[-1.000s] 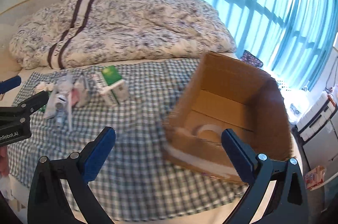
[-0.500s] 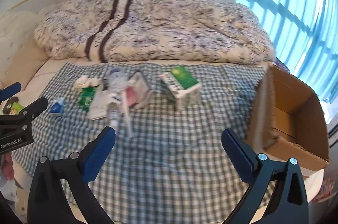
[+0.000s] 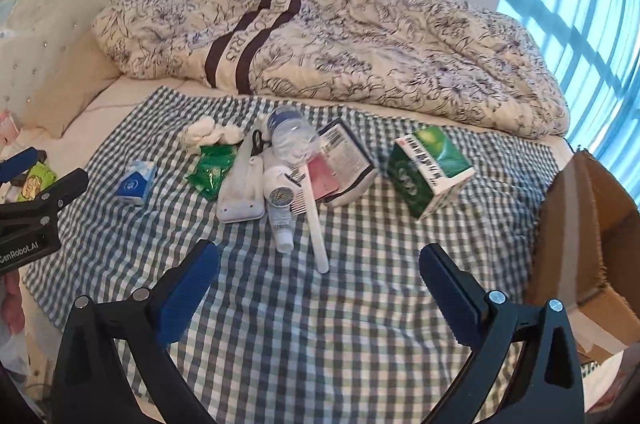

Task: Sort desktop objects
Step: 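Move both grippers back over the items on the checked cloth, then grasp the blue Vinda tissue pack with the left gripper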

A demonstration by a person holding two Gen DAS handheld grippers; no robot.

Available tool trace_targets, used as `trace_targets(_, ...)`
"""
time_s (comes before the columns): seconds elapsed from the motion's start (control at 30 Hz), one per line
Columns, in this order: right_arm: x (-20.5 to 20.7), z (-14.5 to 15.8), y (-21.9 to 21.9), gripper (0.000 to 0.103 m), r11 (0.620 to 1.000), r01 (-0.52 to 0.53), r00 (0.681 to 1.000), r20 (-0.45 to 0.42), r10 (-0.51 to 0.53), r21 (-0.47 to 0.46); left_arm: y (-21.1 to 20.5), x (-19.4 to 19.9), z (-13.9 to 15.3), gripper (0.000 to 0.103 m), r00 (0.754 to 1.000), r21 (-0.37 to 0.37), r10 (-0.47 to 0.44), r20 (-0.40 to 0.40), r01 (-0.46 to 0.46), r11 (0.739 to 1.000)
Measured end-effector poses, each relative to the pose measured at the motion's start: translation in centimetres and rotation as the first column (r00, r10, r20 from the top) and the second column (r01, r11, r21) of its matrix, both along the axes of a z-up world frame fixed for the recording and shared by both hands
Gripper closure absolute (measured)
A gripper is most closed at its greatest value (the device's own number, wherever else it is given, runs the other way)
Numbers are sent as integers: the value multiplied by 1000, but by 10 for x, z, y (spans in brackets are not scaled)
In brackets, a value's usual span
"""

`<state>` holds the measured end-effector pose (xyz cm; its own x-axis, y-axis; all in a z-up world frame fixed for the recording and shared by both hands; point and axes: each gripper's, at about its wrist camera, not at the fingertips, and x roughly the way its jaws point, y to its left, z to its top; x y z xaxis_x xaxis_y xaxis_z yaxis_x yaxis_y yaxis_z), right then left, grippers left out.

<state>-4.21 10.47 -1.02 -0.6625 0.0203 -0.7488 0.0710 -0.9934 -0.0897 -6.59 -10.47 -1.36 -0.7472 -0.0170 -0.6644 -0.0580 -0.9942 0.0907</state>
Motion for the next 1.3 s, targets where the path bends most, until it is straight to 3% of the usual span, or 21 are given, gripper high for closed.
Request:
trace_targets(0.23,-33,-30,-14,2,1000,-7,999,42,9,-27,-6,-32,-35,0,1000,-27,18,22,-17,1000)
trace_targets(0.43,-66,-50,-31,2,996,12,999,43,-9,-89,-30,-63,-68,0,995,21,80,65,-82,996)
trace_targets(0.6,-71,-73,-43,2,998,-25,999,23,26,-50,-41,-83,-99,0,990,12,108,91,-109,994)
trace_targets(0.8,-79,-104,-39,2,998,-50,994,90,54,-40,-47,-104,-128,0,981,14,157,117,-160,987)
trace_targets(1.03,-75,-118,-31,2,999,-48,995,86,46,17,-50,-120,-150,0,969,-19,192,159,-191,981)
trace_targets(1.2,-75,-123,-20,2,999,-39,994,99,39,-3,-48,-119,-156,0,969,-30,188,163,-185,982)
trace_targets(1.3,-74,-126,-14,2,999,-43,994,104,44,-9,-46,-116,-157,8,971,-31,178,157,-175,984)
